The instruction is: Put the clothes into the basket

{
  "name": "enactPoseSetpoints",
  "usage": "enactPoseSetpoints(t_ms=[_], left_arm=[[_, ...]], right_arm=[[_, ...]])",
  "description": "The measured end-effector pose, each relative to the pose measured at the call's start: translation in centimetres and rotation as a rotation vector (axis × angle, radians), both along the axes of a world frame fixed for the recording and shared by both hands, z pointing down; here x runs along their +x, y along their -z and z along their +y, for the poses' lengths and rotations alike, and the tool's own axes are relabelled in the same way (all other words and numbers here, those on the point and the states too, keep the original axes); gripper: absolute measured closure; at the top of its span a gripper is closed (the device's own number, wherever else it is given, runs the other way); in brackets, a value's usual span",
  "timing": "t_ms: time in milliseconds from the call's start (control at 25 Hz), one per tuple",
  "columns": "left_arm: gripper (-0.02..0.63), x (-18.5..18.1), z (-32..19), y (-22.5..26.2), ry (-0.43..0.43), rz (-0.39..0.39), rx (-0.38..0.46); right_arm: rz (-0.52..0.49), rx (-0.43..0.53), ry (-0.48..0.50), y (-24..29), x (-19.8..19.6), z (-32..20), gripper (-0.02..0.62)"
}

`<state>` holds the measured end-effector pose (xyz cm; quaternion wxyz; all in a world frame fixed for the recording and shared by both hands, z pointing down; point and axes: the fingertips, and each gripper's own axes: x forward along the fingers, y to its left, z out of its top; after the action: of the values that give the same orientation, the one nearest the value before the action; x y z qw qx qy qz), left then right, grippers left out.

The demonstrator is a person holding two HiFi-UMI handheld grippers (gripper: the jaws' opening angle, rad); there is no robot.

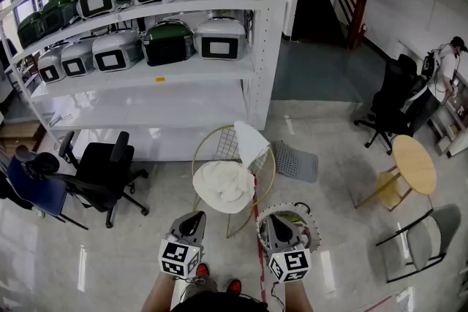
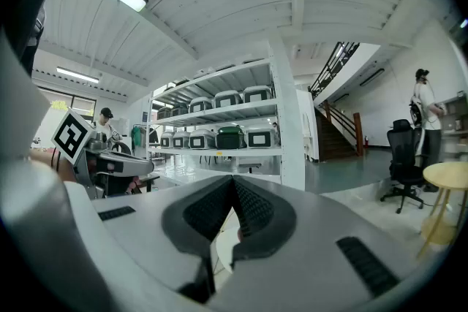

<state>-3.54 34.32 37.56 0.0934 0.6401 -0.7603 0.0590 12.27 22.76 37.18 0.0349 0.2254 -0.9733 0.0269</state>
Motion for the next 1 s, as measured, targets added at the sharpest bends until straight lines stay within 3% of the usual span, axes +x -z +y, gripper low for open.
enactPoseSetpoints(t_ms=[600,1000], left_arm=[[0.606,1.0,0.6,0.0,0.017,0.008,0.001],[0.606,0.2,-0.8,-0.5,0.027,0.010,-0.011]], right_arm=[[-0.026,-0.026,0.014,0.0,0.6,0.3,0.569],[-0.008,0.007,0.086,-0.2,-1.7,0.1,0.569]])
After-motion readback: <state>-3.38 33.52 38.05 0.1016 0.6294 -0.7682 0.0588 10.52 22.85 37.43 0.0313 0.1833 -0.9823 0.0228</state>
